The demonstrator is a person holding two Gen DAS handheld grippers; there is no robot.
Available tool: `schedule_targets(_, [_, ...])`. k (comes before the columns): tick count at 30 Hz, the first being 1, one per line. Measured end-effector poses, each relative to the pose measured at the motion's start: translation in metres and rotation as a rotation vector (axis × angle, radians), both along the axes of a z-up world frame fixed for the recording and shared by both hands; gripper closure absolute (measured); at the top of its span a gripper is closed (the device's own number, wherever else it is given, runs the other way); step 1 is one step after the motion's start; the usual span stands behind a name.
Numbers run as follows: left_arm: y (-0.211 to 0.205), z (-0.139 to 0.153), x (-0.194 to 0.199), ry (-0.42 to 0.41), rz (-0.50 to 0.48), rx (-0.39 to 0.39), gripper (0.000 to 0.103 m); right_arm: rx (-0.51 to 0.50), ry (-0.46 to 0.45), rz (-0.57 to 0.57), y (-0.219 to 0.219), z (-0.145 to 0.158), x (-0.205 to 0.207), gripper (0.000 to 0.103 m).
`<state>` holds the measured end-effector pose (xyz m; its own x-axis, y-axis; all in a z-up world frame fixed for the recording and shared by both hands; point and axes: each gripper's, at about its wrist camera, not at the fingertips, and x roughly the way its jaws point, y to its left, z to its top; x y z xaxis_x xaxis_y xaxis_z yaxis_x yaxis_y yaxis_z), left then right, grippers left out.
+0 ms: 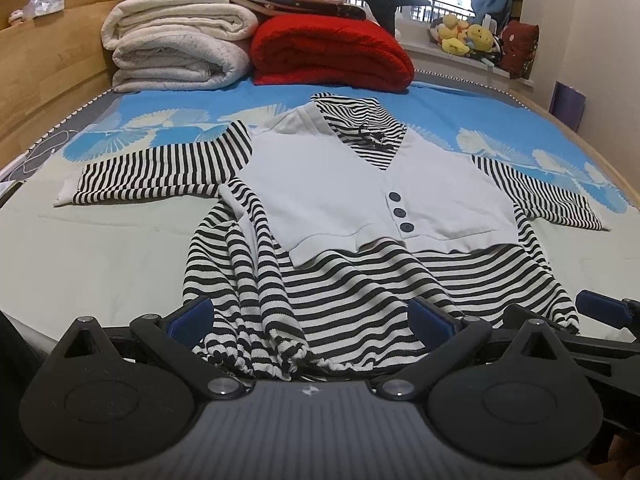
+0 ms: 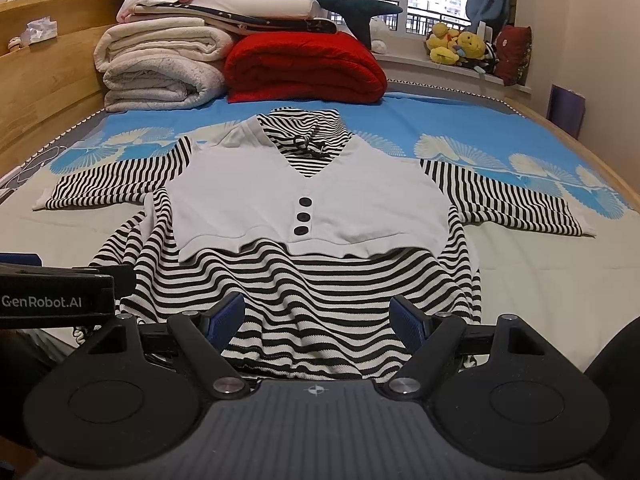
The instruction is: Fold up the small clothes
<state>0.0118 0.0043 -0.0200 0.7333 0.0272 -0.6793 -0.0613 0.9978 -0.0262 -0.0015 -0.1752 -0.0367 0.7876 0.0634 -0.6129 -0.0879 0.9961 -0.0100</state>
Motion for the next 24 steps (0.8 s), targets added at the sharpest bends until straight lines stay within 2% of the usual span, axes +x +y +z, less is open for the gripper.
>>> schedule_targets(15, [0.0002,0.0007,0.0003,-0.005,-0.005,-0.012,0.0,0.004,-0.002,-0.004,-0.0005,0.0011,0.0006,0.023])
schedule_targets(24, [0.0033,-0.0037,0.0024,0.018,-0.005,-0.042,0.0,0.014,0.013,-0.008,0.0,-0.0004,0.0027,0.023])
